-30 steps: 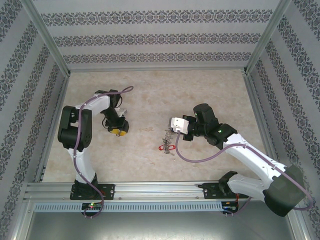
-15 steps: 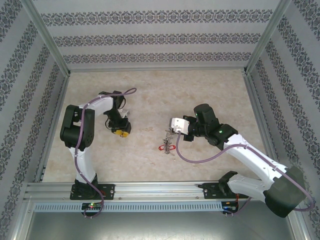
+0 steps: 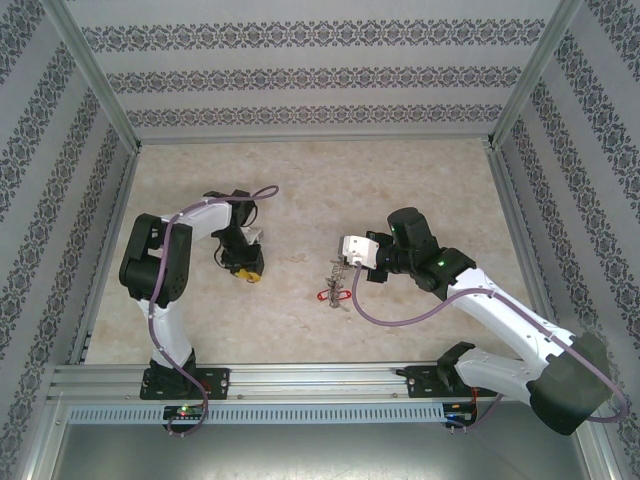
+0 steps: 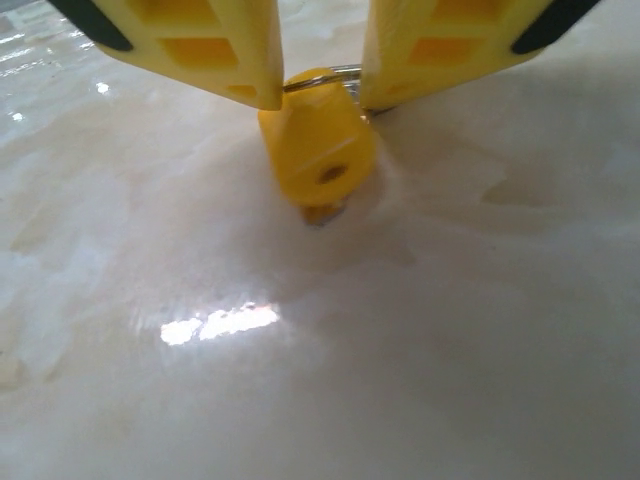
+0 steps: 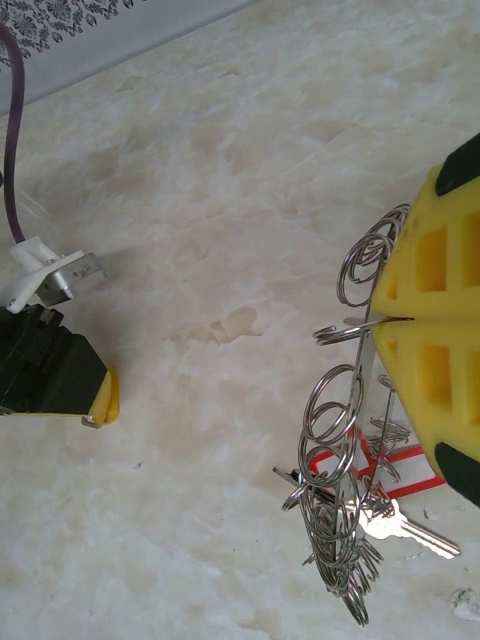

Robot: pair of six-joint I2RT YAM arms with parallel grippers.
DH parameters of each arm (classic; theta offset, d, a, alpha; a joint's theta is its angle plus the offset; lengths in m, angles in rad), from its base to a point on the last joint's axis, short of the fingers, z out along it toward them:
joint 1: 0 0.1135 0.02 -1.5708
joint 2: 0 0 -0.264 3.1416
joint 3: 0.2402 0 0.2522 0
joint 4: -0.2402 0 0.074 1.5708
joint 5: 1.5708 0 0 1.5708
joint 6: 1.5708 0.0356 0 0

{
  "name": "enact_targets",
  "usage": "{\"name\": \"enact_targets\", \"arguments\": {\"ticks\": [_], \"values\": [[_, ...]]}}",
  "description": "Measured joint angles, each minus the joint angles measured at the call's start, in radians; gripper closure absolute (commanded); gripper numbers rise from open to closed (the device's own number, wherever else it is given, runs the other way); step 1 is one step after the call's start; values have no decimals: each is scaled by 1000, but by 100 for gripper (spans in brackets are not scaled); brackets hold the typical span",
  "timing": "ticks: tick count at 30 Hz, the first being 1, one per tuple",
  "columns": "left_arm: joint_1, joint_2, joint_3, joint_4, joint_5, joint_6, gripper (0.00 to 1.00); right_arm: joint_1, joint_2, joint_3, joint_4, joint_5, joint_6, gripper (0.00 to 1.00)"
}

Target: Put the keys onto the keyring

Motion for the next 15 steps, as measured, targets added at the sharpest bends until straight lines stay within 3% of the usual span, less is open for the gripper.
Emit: {"name": "enact_targets", "arguments": {"ticks": [8,15], "values": [[-24,-54,-54,61,-41,-80,88,0,0,0,0,17,0,100],[-24,-112,-114,152,-75,-229,95,0,0,0,0,24,0,100]]}}
